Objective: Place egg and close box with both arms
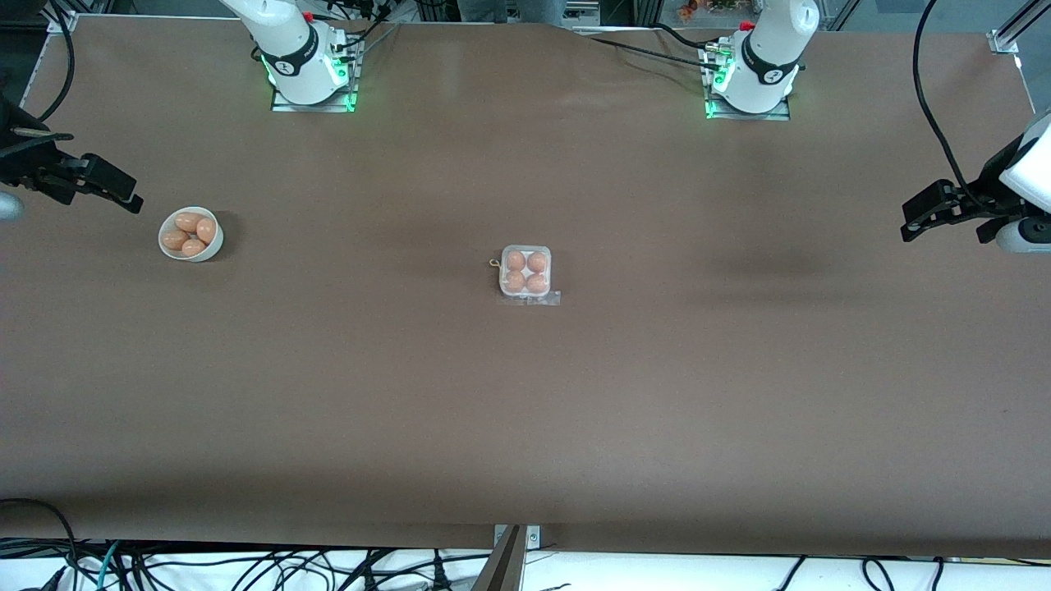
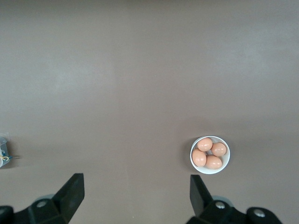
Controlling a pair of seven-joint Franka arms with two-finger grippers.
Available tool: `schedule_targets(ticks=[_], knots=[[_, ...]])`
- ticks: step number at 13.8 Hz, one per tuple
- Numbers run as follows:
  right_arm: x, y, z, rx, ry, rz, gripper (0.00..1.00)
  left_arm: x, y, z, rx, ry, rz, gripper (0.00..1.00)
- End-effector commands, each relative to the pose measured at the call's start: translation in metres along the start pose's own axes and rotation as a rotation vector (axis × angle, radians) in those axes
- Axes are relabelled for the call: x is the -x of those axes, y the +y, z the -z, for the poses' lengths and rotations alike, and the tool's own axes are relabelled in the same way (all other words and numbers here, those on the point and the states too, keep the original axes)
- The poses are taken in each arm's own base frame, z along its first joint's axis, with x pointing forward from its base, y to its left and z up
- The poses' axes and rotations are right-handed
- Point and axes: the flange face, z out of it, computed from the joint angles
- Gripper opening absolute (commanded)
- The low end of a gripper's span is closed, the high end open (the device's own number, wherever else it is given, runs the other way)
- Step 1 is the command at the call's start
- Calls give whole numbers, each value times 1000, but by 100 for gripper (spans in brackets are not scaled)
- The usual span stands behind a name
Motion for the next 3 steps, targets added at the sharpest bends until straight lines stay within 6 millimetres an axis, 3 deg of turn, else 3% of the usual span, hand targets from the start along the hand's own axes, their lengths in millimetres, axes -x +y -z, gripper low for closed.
schedule_targets(ticks=[1, 3], knots=[[-2, 0, 5, -4, 8, 1, 100, 10, 3, 3, 19, -10, 8, 100], [-2, 0, 5, -6, 8, 1, 100, 12, 5, 5, 48, -22, 10, 100]])
